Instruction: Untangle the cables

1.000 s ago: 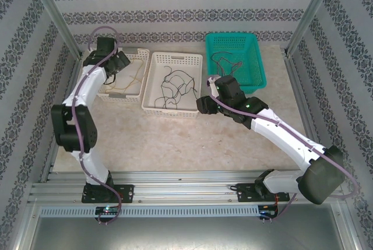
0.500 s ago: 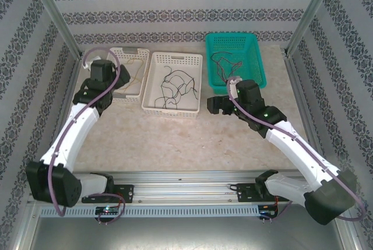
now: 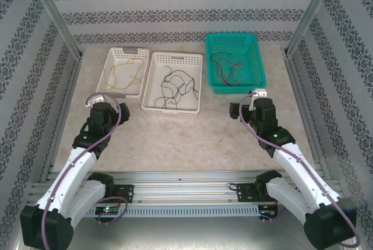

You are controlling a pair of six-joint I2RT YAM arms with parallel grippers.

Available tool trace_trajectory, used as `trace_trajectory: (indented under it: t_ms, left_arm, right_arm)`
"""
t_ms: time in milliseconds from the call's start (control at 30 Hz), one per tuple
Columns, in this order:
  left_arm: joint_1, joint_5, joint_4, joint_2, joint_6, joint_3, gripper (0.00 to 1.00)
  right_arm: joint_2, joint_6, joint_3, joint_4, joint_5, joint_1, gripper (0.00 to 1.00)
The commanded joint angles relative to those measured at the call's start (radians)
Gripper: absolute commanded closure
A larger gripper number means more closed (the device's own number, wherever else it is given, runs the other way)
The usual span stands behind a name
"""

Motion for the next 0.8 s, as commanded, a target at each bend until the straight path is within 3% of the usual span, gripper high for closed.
trace_trajectory:
  t_ms: [0, 100, 233, 300, 400, 500, 633, 767]
  left_arm:
    - [-0.012, -0.058, 0.163, -0.017, 0.093, -0.045, 0.0]
    - [-0.012, -0.085, 0.187, 0.009, 0.143, -0.065, 0.0]
    - [-0.011, -0.136, 0.324, 0.048, 0.213, -0.125, 0.0]
    - [-0.011, -0.135, 0.394, 0.09, 0.257, -0.143, 0.0]
    - [0.006, -0.143, 0.447, 0.158, 0.294, -0.124, 0.0]
    - [0.031, -0.153, 0.568, 0.233, 0.365, -0.156, 0.0]
    - [0.095, -0.122, 0.708, 0.308, 0.319, -0.209, 0.0]
    - [0.133, -0.101, 0.816, 0.426, 0.33, -0.202, 0.0]
  right_arm:
    - [0.027, -0.002, -0.078, 0.183, 0.1, -0.093, 0.02]
    - [0.039, -0.07, -0.222, 0.475, 0.186, -0.123, 0.02]
    - [0.195, -0.082, -0.301, 0.694, 0.039, -0.235, 0.02]
    - [0.304, -0.075, -0.319, 0.849, 0.03, -0.253, 0.02]
    - [0.386, -0.101, -0.304, 0.966, -0.022, -0.258, 0.02]
    - [0.453, -0.116, -0.251, 0.96, -0.1, -0.294, 0.02]
    - [0.683, -0.136, -0.358, 1.414, -0.165, -0.3, 0.02]
    - [0.64, -0.148, -0.255, 1.155, -0.14, -0.286, 0.02]
